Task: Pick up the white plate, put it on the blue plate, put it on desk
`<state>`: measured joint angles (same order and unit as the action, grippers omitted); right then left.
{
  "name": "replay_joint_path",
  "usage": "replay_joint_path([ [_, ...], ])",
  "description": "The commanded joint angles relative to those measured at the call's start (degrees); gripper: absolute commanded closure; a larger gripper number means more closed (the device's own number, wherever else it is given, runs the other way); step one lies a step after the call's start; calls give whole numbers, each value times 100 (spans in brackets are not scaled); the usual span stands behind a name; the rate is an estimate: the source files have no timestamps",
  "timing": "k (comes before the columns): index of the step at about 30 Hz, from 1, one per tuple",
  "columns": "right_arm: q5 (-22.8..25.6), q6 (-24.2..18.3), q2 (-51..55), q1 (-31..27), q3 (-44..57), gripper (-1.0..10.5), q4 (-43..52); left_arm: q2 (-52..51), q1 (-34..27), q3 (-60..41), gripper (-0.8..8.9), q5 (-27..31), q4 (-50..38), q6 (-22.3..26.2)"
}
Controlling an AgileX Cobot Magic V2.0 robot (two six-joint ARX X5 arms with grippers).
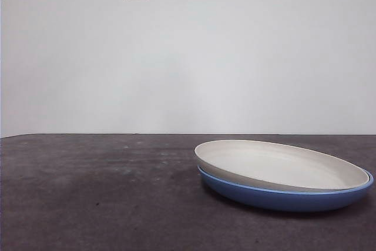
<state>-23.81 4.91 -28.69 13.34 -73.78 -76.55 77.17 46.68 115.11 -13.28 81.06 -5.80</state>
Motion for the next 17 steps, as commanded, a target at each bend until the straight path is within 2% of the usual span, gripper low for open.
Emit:
replay_joint_path([
  [1, -11, 42, -2, 17, -111, 388, -278, -573, 70, -444, 171, 208, 238, 9],
  [6, -13, 42, -2, 20, -111, 388, -278, -1917, 70, -1757, 196, 988, 153, -232],
  [12, -11, 44, -2, 20, -111, 388, -240, -3394, 68, -3097, 196, 1029, -710, -450],
  [17, 11, 70, -4, 17, -111, 388, -229, -4238, 63, -3904, 196, 1032, -927, -549],
])
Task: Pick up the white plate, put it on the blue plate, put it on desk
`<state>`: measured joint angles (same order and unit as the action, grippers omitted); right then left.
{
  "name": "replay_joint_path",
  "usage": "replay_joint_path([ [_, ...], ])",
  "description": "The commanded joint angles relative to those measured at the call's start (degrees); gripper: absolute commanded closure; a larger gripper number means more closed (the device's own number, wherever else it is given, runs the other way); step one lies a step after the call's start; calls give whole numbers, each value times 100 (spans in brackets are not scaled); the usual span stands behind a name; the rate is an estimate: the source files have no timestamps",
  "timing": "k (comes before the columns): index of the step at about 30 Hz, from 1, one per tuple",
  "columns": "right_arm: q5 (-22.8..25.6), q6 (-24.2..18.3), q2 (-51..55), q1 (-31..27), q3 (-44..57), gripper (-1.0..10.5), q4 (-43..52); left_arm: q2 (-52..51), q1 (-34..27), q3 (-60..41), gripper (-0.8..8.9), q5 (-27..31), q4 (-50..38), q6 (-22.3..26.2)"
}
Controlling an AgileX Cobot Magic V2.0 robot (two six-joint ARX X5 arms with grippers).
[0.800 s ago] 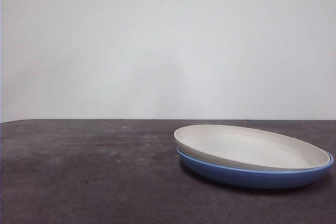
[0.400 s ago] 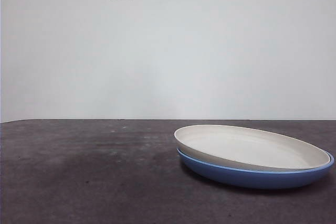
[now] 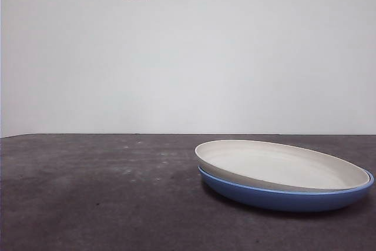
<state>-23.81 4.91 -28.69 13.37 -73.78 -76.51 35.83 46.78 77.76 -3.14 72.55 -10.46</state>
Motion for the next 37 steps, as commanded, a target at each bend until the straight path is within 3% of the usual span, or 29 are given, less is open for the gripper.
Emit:
replay_joint_path([
  [1, 26, 83, -4, 15, -109, 388, -234, -221, 52, -308, 196, 20, -83, -85],
  [7, 33, 306, -7, 11, 136, 388, -227, -820, 52, -1211, 196, 39, -437, -275],
  [11, 22, 693, -44, 11, 595, 388, -129, -962, 52, -1589, 196, 39, -728, -260],
  [20, -122, 1257, -573, 11, 2146, 388, 1379, -968, 52, -1829, 196, 39, -1235, -247],
  [30, -212, 1241, -2828, -42, 2393, 388, 2879, -968, 52, -1827, 196, 39, -1235, -195],
  [37, -326, 992, -4284, -350, 2393, 388, 3646, -968, 52, -1829, 196, 39, -1239, -179],
])
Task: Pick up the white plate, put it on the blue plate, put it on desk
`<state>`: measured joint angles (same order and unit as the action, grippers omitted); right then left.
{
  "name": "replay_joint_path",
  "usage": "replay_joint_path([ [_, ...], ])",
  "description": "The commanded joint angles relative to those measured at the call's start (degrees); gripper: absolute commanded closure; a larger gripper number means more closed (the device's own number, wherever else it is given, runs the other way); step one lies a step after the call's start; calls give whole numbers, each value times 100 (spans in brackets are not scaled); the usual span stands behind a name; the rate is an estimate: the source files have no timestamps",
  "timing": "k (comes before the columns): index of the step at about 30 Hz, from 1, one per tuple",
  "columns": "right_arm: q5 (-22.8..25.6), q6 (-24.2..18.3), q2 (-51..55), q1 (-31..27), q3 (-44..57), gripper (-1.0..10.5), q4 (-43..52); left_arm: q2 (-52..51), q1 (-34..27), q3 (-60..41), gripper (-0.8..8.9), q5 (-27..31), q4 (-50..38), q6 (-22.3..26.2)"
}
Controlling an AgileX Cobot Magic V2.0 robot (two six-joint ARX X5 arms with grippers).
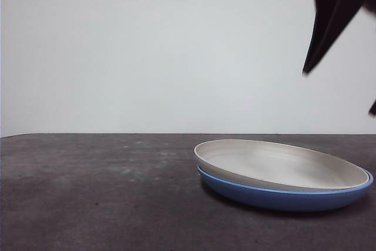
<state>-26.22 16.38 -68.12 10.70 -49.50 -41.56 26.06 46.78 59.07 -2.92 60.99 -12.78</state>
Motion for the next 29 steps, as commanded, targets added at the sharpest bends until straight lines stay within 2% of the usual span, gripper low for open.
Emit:
replay_joint_path([
  [1, -122, -186, -494, -144, -35, 388, 236, 9, 52, 39, 196, 17, -83, 55],
  [9, -166, -251, -1499, -553, -35, 388, 861, 9, 52, 42, 196, 17, -83, 160],
  [13, -590, -308, -1915, -597, -35, 390, 1126, 9, 52, 42, 196, 17, -105, 188],
  [18, -671, -334, -2271, -597, -35, 450, 1274, 9, 52, 39, 196, 17, -105, 293],
  [20, -658, -350, -2337, -597, -35, 492, 1279, 9, 52, 39, 196, 17, -105, 293],
  [25, -531, -358, -2361, -601, -35, 814, 1281, 9, 52, 39, 195, 17, -164, 289],
  [29, -330, -461, -2361, -603, -35, 936, 1176, 9, 52, 39, 196, 17, -264, 291],
])
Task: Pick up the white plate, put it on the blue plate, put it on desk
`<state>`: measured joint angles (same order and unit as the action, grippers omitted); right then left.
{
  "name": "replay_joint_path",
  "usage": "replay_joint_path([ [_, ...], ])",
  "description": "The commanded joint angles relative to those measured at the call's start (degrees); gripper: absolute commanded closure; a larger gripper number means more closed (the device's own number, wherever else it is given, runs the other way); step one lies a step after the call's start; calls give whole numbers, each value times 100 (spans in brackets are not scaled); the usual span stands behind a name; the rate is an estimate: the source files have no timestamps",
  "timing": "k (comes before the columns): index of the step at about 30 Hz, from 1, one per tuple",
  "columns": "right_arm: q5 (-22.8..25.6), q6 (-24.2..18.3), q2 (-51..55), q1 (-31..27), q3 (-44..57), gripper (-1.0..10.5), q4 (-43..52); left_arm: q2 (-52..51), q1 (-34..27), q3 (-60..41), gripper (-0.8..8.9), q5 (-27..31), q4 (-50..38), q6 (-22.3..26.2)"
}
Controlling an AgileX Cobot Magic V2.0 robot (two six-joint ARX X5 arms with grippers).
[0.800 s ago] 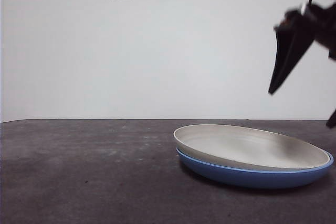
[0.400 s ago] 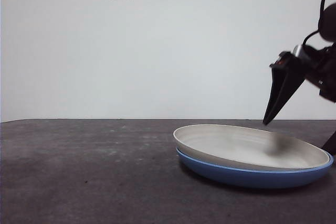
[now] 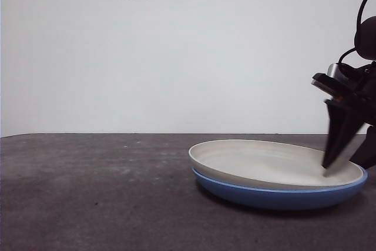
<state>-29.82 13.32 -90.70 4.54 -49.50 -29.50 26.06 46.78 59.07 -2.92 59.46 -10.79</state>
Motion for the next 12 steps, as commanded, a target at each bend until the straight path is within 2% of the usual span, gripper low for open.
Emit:
replay_joint_path([
  [1, 57, -210, -103, 15, -35, 940, -61, 9, 52, 39, 196, 17, -120, 92],
  [4, 24, -216, -101, 15, -37, 940, -79, 9, 52, 42, 196, 17, -122, 92],
  [8, -339, -184, -90, 17, -122, 940, -146, 9, 52, 39, 196, 17, -122, 94],
  [12, -481, -153, -24, 111, -273, 940, -280, 9, 52, 42, 196, 17, -125, 94],
])
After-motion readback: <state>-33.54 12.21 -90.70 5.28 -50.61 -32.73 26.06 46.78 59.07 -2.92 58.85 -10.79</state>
